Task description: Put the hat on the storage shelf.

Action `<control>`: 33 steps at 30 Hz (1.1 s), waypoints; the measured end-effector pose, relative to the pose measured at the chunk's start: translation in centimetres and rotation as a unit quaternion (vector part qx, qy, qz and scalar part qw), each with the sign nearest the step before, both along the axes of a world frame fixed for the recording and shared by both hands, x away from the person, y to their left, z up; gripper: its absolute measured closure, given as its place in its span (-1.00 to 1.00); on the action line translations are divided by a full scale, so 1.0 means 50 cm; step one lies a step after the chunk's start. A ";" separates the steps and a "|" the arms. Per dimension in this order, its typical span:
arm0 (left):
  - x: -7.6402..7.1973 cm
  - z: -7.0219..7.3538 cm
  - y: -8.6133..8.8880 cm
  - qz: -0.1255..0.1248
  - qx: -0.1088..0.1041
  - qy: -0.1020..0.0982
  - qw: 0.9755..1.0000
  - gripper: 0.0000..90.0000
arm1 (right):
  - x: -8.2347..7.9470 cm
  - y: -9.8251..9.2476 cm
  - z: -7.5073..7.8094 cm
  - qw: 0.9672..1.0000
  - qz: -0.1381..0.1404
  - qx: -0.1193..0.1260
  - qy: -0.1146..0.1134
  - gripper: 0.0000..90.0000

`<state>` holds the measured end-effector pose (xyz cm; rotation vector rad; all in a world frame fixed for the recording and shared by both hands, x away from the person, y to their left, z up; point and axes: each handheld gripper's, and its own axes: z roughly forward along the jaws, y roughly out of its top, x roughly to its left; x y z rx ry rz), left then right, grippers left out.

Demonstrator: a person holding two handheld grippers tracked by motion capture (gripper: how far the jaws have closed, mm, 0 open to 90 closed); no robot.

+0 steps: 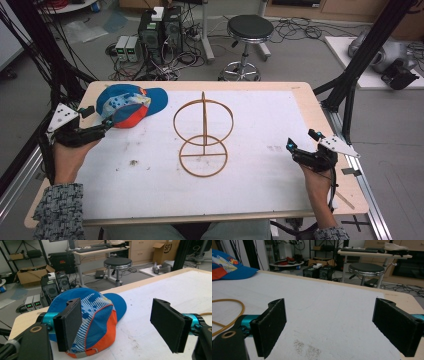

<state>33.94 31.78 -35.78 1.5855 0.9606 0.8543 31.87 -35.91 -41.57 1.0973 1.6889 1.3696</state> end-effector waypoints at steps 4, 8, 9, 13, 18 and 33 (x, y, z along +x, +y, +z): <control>-0.002 0.024 -0.007 -0.011 -0.001 -0.014 1.000 -0.43 | -0.003 0.001 0.002 1.000 -0.003 0.000 -0.004 -0.75; 0.003 0.047 -0.009 -0.015 0.007 -0.023 1.000 -0.43 | -0.005 0.002 0.003 1.000 -0.003 -0.005 -0.006 -0.75; 0.006 0.056 -0.007 -0.017 0.004 -0.026 1.000 -0.43 | -0.005 0.002 0.003 1.000 -0.002 -0.006 -0.008 -0.75; 0.018 0.077 -0.003 -0.020 0.007 -0.028 0.999 -0.43 | -0.005 0.003 0.002 1.000 -0.001 -0.008 -0.005 -0.75; 0.046 0.106 -0.002 -0.018 0.019 -0.027 0.999 -0.43 | -0.004 0.004 0.002 1.000 -0.001 -0.011 -0.001 -0.75; 0.163 0.101 0.007 -0.016 0.027 -0.051 0.998 -0.43 | -0.006 0.006 0.000 1.000 0.003 -0.017 0.003 -0.75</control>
